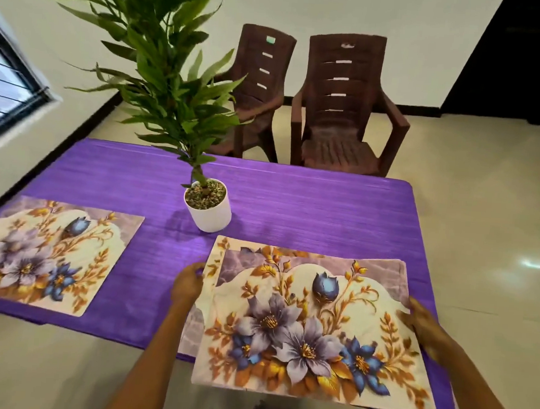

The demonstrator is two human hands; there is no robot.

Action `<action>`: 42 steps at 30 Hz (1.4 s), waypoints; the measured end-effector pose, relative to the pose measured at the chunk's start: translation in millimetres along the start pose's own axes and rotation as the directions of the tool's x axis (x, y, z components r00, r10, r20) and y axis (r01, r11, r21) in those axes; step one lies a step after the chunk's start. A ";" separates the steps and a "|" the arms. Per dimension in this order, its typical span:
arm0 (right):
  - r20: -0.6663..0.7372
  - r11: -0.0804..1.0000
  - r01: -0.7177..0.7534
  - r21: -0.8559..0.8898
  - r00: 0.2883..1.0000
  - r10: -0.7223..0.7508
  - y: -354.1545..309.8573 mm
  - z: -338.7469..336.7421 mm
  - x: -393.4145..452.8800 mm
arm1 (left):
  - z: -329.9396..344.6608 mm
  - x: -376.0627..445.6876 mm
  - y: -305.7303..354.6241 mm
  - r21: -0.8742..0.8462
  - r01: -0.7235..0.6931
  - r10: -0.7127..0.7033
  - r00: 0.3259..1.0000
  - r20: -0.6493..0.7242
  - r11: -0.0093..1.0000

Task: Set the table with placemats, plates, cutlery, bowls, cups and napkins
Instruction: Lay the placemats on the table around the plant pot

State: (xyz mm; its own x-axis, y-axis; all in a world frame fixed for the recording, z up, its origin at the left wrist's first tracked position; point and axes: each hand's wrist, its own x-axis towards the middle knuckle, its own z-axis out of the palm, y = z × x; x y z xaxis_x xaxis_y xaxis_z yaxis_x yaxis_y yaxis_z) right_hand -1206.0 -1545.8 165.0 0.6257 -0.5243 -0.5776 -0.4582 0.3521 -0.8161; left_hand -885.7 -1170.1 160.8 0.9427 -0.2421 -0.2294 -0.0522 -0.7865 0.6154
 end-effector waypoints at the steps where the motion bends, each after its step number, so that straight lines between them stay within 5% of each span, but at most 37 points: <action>1: 0.007 1.000 0.012 0.013 1.000 -0.012 -1.3 0.1 -2.0 | -0.7 1.8 0.2 0.023 0.008 -0.008 1.000 -0.001 1.000; 14: -0.048 0.991 0.004 0.134 0.999 0.003 -3.9 1.1 6.6 | -2.5 12.1 -1.6 0.041 0.069 -0.068 0.997 -0.028 0.997; 18: -0.076 0.979 -0.006 0.205 0.997 0.022 -1.9 -1.7 5.8 | -3.3 -2.7 5.9 0.288 -0.047 0.092 0.985 -0.146 0.957; 22: -0.103 0.976 0.008 0.218 0.995 0.015 0.7 -3.4 9.8 | 14.2 -11.3 1.0 0.325 -0.350 0.355 0.934 0.045 0.879; 26: -0.136 0.979 0.012 0.202 0.991 0.016 3.8 -6.3 14.2 | 31.6 -20.6 -13.1 0.317 -0.326 0.278 0.942 0.187 0.891; 37: -0.143 0.977 0.031 0.210 0.990 -0.001 -7.2 -2.0 14.1 | 27.6 -17.1 -12.8 0.442 -0.329 0.268 0.943 0.198 0.834; 39: -0.127 0.971 0.053 0.232 0.992 -0.023 -8.7 -0.2 11.9 | 26.4 -20.6 3.5 0.261 -0.311 0.308 0.950 0.056 0.914; 42: -0.100 0.959 0.089 0.270 0.993 -0.064 -13.4 0.1 9.9 | 24.4 -16.8 30.2 -0.355 -0.115 0.117 0.993 -0.014 0.928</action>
State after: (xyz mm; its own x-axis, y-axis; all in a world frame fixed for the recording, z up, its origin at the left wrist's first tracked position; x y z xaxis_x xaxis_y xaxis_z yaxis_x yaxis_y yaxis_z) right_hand -1193.7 -1555.6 170.2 0.5878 -0.6207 -0.5189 -0.2131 0.4999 -0.8394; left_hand -911.2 -1203.6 164.8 0.9344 -0.3251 -0.1453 -0.0393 -0.4998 0.8652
